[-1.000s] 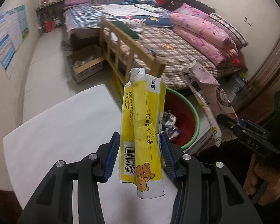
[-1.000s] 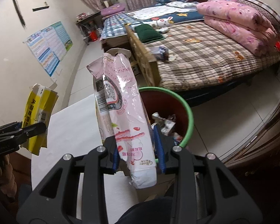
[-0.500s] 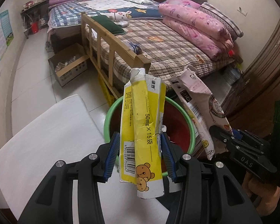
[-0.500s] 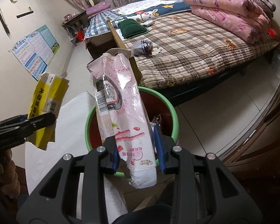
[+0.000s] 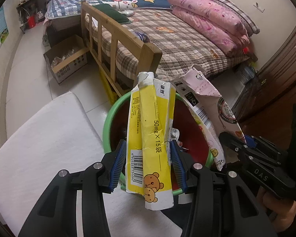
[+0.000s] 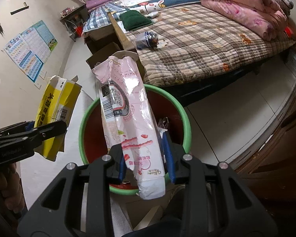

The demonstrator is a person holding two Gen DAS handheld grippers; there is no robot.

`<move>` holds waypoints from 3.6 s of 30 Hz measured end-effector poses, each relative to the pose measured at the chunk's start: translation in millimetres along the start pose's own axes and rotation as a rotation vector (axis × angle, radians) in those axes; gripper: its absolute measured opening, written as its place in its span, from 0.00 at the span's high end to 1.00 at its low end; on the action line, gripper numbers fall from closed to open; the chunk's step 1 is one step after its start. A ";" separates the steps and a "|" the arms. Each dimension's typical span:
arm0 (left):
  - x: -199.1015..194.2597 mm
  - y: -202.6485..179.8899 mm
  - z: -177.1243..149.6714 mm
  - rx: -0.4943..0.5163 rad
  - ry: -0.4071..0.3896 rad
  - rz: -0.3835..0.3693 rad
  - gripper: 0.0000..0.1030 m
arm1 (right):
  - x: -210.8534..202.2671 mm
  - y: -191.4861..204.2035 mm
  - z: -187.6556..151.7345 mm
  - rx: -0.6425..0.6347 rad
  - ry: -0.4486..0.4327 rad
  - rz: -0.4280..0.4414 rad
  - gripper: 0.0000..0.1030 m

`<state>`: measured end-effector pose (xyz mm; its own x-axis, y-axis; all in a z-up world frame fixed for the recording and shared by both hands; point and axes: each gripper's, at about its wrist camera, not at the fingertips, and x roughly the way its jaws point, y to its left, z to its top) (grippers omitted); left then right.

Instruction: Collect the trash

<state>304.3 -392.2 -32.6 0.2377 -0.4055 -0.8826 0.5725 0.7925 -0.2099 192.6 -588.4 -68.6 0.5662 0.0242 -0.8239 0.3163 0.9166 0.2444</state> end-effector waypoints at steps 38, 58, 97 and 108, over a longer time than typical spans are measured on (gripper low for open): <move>-107.3 58.5 -63.9 -0.139 -0.144 0.084 0.08 | -51.2 89.1 -32.6 -0.148 -0.052 -0.023 0.05; -269.1 128.3 -259.4 -0.343 -0.479 0.425 0.08 | -127.3 253.5 -138.7 -0.409 -0.210 0.106 0.05; -301.7 125.3 -375.0 -0.426 -0.561 0.564 0.08 | -183.6 307.9 -229.1 -0.519 -0.327 0.187 0.05; -299.6 124.2 -375.3 -0.419 -0.556 0.569 0.08 | -180.7 306.9 -227.6 -0.512 -0.329 0.180 0.05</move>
<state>9.8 -1.3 47.9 0.8055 0.0239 -0.5920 -0.0554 0.9978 -0.0351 14.1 -220.6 38.8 0.8069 0.1465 -0.5722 -0.1637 0.9863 0.0217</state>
